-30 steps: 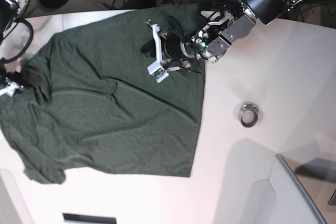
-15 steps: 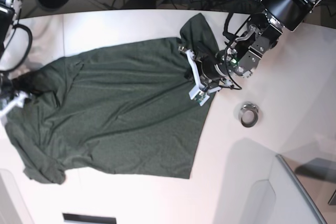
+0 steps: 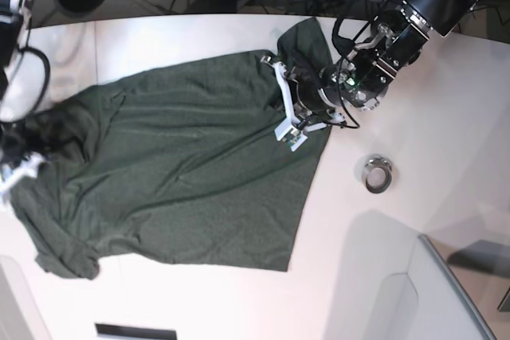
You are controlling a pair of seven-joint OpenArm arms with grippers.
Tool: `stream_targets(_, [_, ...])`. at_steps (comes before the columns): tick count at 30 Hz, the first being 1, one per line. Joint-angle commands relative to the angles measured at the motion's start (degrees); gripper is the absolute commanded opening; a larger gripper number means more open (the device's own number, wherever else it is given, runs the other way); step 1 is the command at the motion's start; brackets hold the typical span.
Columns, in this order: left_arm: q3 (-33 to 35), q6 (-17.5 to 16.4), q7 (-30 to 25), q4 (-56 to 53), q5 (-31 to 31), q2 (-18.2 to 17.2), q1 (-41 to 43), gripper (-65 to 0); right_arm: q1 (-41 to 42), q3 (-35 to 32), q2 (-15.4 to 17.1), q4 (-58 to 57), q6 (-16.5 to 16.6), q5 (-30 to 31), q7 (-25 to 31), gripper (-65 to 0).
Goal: Layout the t-shirt on the table in an organized manner, then fold the t-shirt properly
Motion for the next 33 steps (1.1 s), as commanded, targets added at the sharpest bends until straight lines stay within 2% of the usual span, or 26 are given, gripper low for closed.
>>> stream_targets(1, [-0.39,-0.31,-1.08,1.83,-0.28,-0.19,-0.5,-65.0,-1.07,2.69,-0.01,4.25,-0.18,0.01,0.44,-33.9])
stream_targets(3, [-0.47,-0.31,-1.08,3.06,-0.28,0.16,-0.15,-65.0,-5.37,6.82,-1.68,9.08,-0.18,0.01,-0.43,-33.5])
stream_targets(7, [-0.39,-0.31,-1.08,3.5,-0.28,0.78,0.03,-65.0,-6.25,7.62,-2.47,6.53,0.0,0.01,-2.46,-28.8])
stream_targets(16, [-0.39,-0.31,-1.08,2.97,-0.19,1.48,0.03,-65.0,-2.47,7.53,-2.73,-4.1,0.09,-0.08,0.27,-28.8])
stream_targets(18, [-0.39,-0.31,-1.08,2.09,-0.19,1.57,0.12,-65.0,-2.3,7.53,-2.73,-4.98,0.09,-0.08,2.47,-29.3])
stream_targets(19, [-0.39,-0.31,-1.17,1.13,-0.19,1.75,0.12,-65.0,-2.38,7.53,-2.73,-5.16,0.09,-0.08,3.08,-31.2])
stream_targets(21, [-0.3,-0.31,-1.35,-1.42,-0.19,1.83,0.12,-65.0,-2.38,7.53,-2.73,-5.25,0.09,-0.08,3.08,-39.9])
stream_targets(24, [0.14,-0.31,-1.43,-3.97,-0.19,2.01,0.12,-65.0,-2.38,7.53,-2.73,-6.21,0.09,-0.08,3.08,-57.9])
stream_targets(33, [-0.12,-0.31,-1.52,-5.99,-0.1,2.19,0.21,-65.0,-3.62,7.88,-2.64,-5.6,0.09,-0.08,1.85,-62.3])
